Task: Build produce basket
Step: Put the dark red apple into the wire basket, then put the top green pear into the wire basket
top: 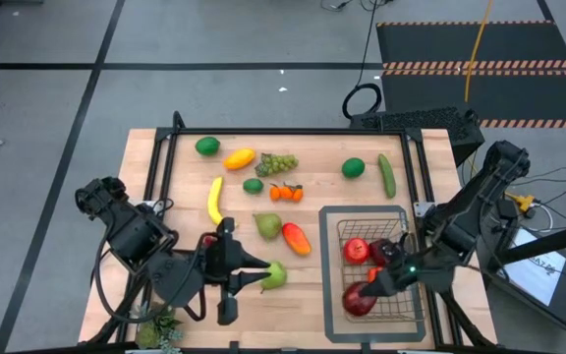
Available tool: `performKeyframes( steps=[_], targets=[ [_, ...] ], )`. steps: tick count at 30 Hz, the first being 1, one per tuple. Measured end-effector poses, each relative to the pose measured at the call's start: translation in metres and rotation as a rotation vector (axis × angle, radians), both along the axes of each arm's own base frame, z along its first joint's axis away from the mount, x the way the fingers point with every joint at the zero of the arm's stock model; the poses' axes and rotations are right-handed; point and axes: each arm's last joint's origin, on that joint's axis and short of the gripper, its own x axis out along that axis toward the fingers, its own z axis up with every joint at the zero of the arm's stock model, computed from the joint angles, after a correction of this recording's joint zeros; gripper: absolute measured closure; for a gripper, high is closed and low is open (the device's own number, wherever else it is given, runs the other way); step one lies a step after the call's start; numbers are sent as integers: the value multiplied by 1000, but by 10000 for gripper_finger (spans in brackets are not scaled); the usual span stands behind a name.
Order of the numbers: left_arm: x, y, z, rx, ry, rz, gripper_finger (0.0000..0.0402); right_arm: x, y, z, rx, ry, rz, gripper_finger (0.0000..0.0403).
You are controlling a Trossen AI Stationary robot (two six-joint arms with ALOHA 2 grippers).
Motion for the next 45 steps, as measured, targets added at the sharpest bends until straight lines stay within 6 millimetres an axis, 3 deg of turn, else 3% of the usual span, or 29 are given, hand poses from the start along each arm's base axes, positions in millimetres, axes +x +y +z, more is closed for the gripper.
performKeyframes(
  steps=[7, 15, 24, 30, 37, 45],
  targets=[
    [7, 12, -1, 3, 15, 43, 330, -15, -17, -14, -123, 215, 14, 109],
    [21, 36, -2, 2, 24, 97, 330, -13, -18, -16, -159, 220, 60, 107],
    [43, 81, -3, 13, 57, 122, 330, -17, -19, -13, -151, 232, 150, 46],
    [52, 108, -3, -10, 76, 127, 330, -29, -31, 3, -95, 170, 223, 41],
    [56, 126, -3, -30, 81, 155, 330, -52, -57, 29, 3, 17, 246, 52],
    [59, 140, -3, 61, 91, 147, 330, -64, -84, 45, -179, -252, 75, 62]
  ],
)
